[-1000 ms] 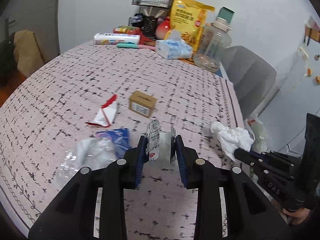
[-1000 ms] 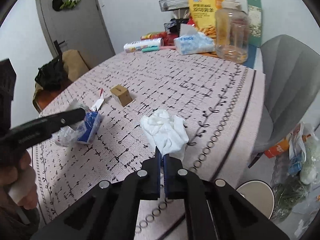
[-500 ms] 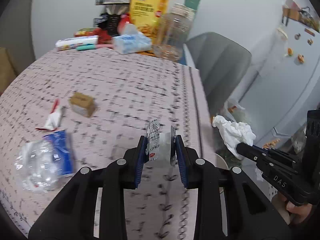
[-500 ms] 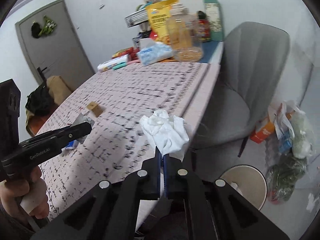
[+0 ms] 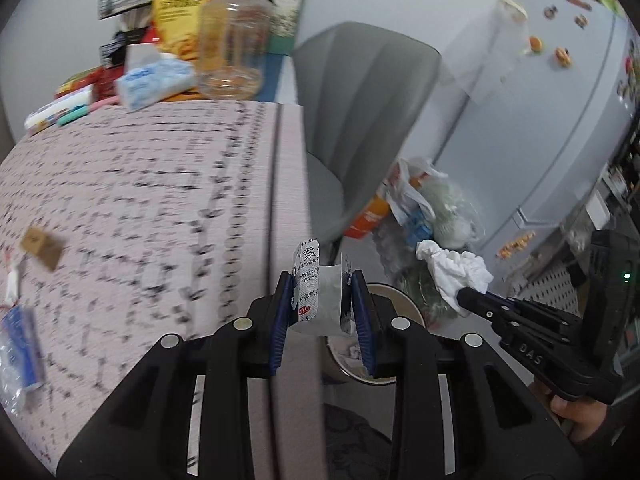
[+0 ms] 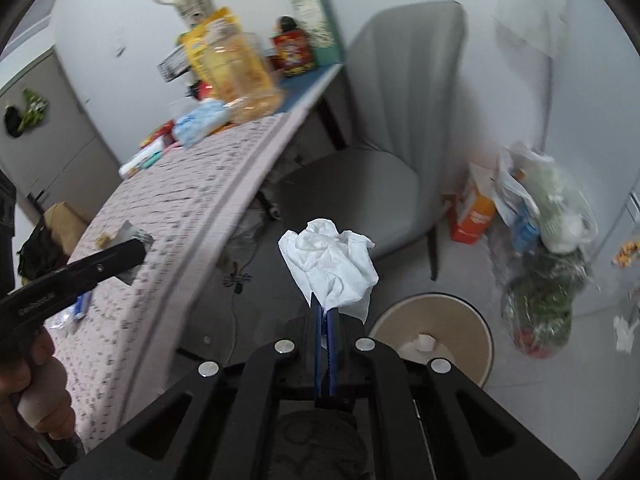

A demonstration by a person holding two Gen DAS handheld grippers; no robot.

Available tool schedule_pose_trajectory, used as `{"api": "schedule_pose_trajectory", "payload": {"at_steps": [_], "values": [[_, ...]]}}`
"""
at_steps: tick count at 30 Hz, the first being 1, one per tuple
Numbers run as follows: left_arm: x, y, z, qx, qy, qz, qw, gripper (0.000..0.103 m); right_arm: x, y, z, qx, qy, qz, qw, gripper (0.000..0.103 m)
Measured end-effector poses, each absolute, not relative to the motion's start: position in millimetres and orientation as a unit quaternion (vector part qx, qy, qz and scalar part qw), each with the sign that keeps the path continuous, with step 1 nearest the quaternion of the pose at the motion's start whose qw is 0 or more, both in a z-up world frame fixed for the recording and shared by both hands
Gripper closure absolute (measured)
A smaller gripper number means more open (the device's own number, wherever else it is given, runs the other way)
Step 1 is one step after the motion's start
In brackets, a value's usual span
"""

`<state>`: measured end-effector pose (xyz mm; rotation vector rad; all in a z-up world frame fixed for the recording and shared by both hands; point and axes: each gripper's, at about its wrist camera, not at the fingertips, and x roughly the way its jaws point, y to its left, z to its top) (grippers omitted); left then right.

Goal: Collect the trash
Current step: 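Grasp the white tissue with the right gripper while the left holds the paper, move toward bin, then open both grippers over the trash bin to drop the paper and tissue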

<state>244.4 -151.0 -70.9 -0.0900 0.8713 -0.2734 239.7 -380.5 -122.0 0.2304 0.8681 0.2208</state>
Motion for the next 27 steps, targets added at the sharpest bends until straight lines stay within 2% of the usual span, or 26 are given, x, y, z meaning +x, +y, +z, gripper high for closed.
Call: {"api": "schedule_pose_trajectory", "payload": {"at_steps": [6,9,10,11,12,18,27], "values": [[265,-189,-82,-0.028,0.437,-0.154,0.886,0.073,250,-419,-153,0.138,0.435,0.078,0.886,0.099],[272,-206,-90,-0.021,0.446,-0.161,0.880,0.073,258,-432,-171,0.136,0.447,0.066,0.882,0.094],[274,-213,-93,-0.019,0.450,-0.165,0.878,0.073,261,-436,-177,0.135,0.452,0.066,0.879,0.088],[275,-217,-95,-0.016,0.452,-0.167,0.876,0.073,262,-440,-182,0.138,0.452,0.065,0.879,0.064],[276,-221,-97,-0.013,0.455,-0.169,0.874,0.073,262,-444,-184,0.140,0.448,0.061,0.881,0.047],[283,-243,-110,0.002,0.469,-0.181,0.864,0.073,258,-473,-209,0.168,0.459,0.034,0.872,0.048],[288,-279,-124,0.017,0.486,-0.210,0.848,0.073,230,-515,-213,0.196,0.449,-0.001,0.872,0.048]]}}
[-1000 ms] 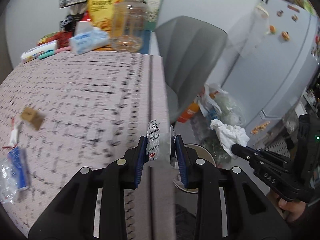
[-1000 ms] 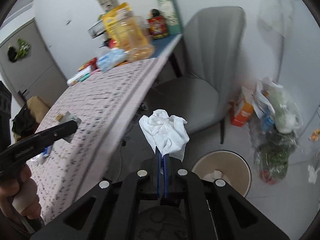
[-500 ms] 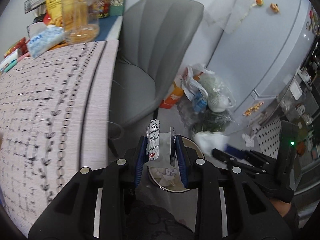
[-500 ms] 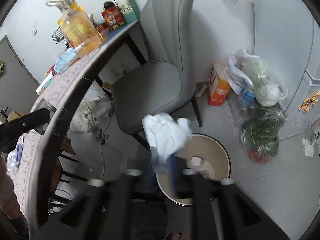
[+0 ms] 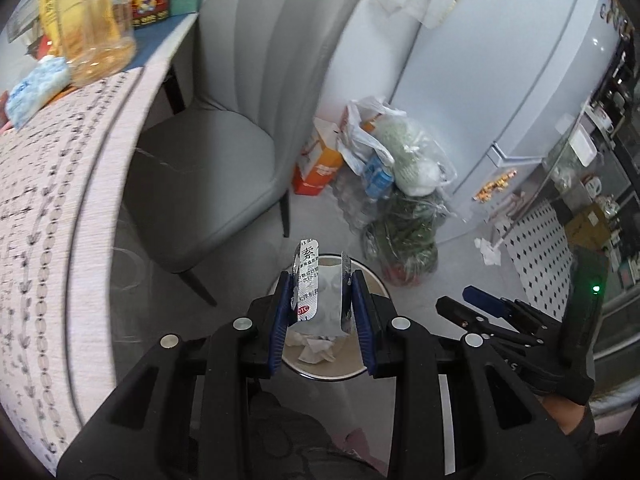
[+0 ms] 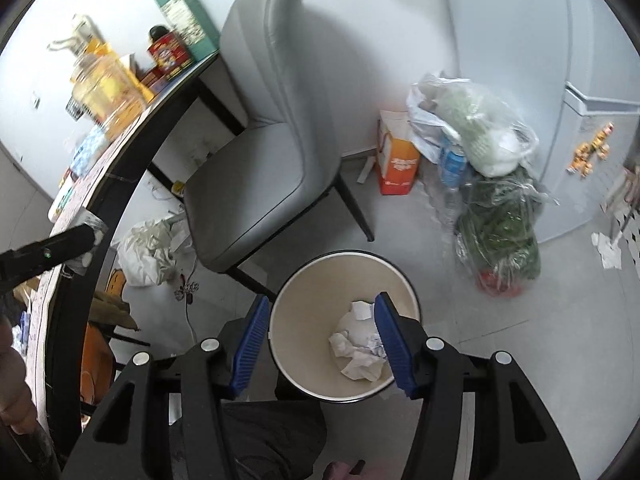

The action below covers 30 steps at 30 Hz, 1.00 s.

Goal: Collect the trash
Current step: 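Open both grippers over the trash bin to drop the paper and tissue, then move both tools back over the table toward the remaining trash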

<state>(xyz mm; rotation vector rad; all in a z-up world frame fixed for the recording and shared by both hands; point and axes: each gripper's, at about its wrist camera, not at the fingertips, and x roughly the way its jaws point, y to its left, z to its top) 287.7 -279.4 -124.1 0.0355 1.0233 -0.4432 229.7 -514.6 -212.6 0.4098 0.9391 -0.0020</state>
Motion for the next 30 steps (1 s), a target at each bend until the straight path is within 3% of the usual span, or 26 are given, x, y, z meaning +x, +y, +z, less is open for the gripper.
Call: {"api": "schedule_pose_trajectory", "payload": {"at_steps": [5,7,10,23,28,30], "values": [[288,-306,-133,0.014,0.497,-0.237,0.834,0.066,215,-532,-207,0.205,0.442,-0.014,0.873,0.048],[287,-312,-133,0.010,0.494,-0.244,0.835,0.028,210,-538,-204,0.208,0.438,-0.018,0.874,0.048],[285,-308,-127,0.002,0.471,-0.236,0.850,0.013,206,-542,-200,0.211,0.435,-0.021,0.875,0.048],[270,-244,-90,-0.018,0.441,-0.187,0.878,0.006,211,-508,-185,0.202,0.428,0.020,0.881,0.046],[261,-206,-72,-0.042,0.424,-0.161,0.890,0.006,212,-485,-166,0.189,0.416,0.036,0.889,0.035],[255,-191,-67,-0.048,0.416,-0.150,0.896,0.006,212,-474,-158,0.183,0.409,0.042,0.893,0.025]]}}
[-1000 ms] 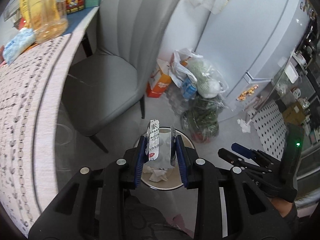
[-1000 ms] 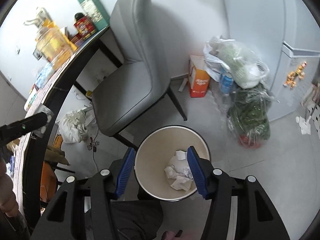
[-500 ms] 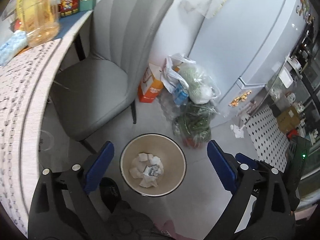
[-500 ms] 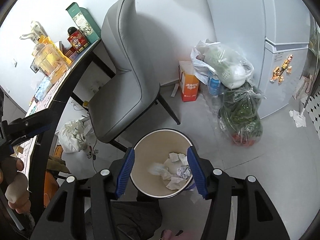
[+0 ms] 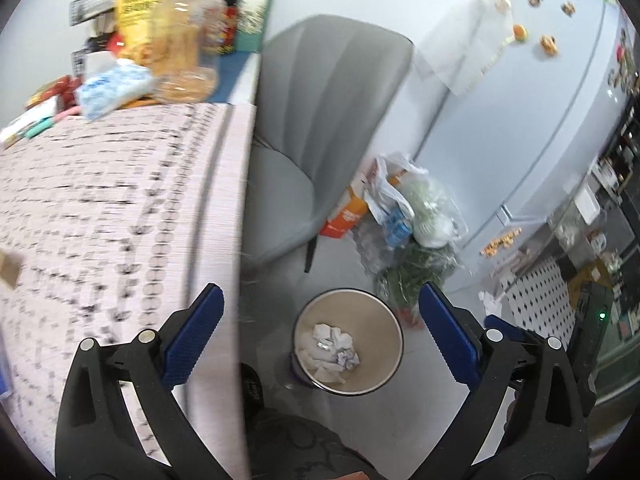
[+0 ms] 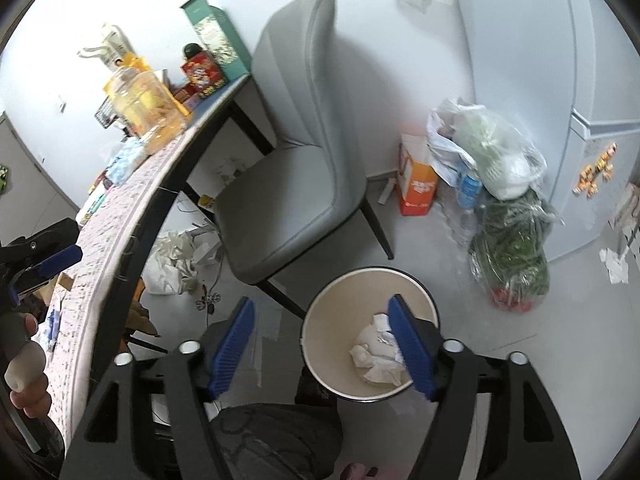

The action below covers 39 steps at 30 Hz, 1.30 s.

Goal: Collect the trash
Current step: 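Move both tools back over the table toward the remaining trash, then grasp the crumpled clear plastic bag with the left gripper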

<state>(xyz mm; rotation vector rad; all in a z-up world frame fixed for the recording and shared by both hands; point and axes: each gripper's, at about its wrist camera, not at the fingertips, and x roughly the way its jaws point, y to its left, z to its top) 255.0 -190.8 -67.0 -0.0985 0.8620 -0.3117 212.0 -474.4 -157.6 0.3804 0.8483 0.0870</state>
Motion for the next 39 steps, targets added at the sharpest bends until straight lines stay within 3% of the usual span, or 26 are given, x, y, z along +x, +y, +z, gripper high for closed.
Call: {"api": "schedule_pose_trajectory", "payload": {"at_steps": [3,8,25,39], "values": [[246,-166,-60,-0.056,0.405,-0.131,0.903,0.006,213,-458,-144,0.176,0.396,0.048,0.900,0.014],[234,-124,-52,-0.073,0.393,-0.099,0.911,0.006,216,-426,-124,0.162,0.383,0.067,0.907,0.008],[180,13,-43,-0.098,0.366,0.010,0.926,0.006,221,-320,-92,0.108,0.381,0.147,0.906,0.008],[140,96,-66,-0.129,0.378,0.077,0.914,0.006,214,-247,-82,0.066,0.384,0.198,0.899,0.008]]}}
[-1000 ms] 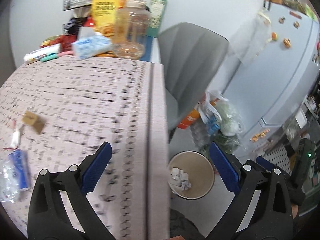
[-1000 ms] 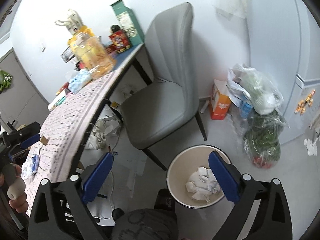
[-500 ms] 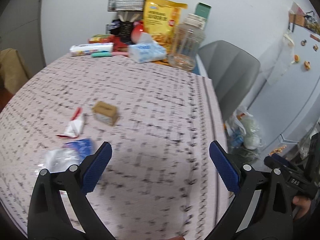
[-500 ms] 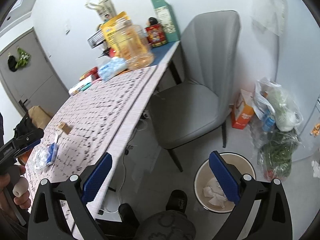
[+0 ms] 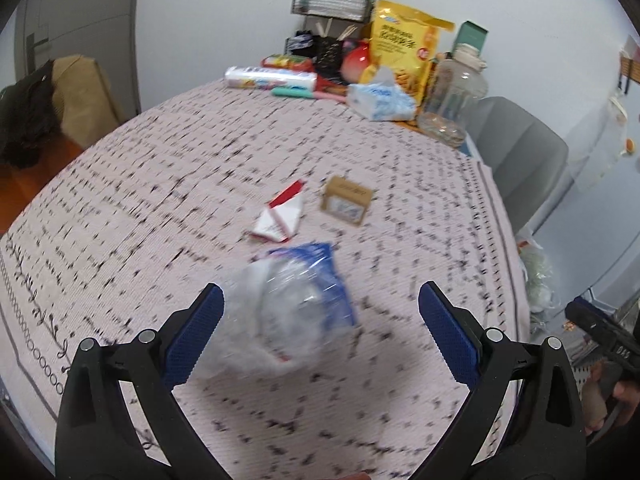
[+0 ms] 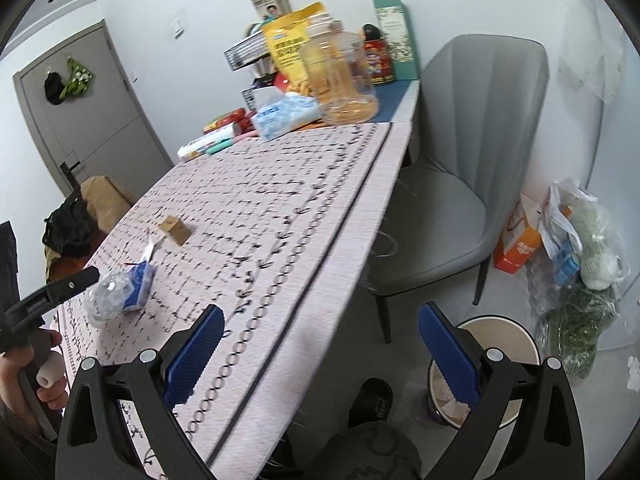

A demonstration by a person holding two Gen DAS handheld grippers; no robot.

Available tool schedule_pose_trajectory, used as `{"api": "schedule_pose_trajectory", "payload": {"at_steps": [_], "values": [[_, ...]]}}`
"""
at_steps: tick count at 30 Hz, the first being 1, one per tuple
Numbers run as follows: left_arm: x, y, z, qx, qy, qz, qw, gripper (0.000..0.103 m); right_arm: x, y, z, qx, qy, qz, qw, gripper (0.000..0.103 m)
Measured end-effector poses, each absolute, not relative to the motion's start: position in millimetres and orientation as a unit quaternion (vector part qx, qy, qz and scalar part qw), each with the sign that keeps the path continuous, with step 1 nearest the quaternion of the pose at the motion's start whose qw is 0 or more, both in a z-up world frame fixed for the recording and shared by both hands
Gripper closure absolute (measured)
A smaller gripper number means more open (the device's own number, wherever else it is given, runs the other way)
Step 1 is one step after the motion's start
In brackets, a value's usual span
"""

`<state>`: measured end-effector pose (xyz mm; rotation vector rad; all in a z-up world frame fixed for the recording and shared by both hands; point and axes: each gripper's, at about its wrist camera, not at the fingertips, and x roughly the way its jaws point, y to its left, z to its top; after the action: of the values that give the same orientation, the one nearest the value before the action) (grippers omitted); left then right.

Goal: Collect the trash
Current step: 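Grasp the crumpled clear plastic bag with the left gripper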

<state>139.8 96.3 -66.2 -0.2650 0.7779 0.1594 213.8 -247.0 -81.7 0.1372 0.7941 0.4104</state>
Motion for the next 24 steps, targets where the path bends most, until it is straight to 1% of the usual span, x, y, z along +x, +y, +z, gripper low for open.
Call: {"api": "schedule_pose_trajectory", "payload": {"at_steps": [9,17,21,23,24], "values": [[129,120,-88,-0.132,0.401,0.084,0.903,0.006,204,-212,-76,0.050,0.383,0.223,0.895,0.008],[137,113,-97,-0.084,0.423,0.072,0.899,0.006,198,-191,-75,0.040,0.384,0.245,0.889,0.008],[131,110,-98,-0.066,0.422,0.061,0.902,0.006,197,-186,-78,0.036,0.388,0.249,0.887,0.008],[125,113,-100,-0.075,0.421,0.052,0.903,0.012,198,-185,-81,0.035,0.391,0.250,0.885,0.008],[123,115,-100,-0.083,0.422,0.046,0.902,0.021,198,-184,-82,0.035,0.393,0.251,0.884,0.008]]}}
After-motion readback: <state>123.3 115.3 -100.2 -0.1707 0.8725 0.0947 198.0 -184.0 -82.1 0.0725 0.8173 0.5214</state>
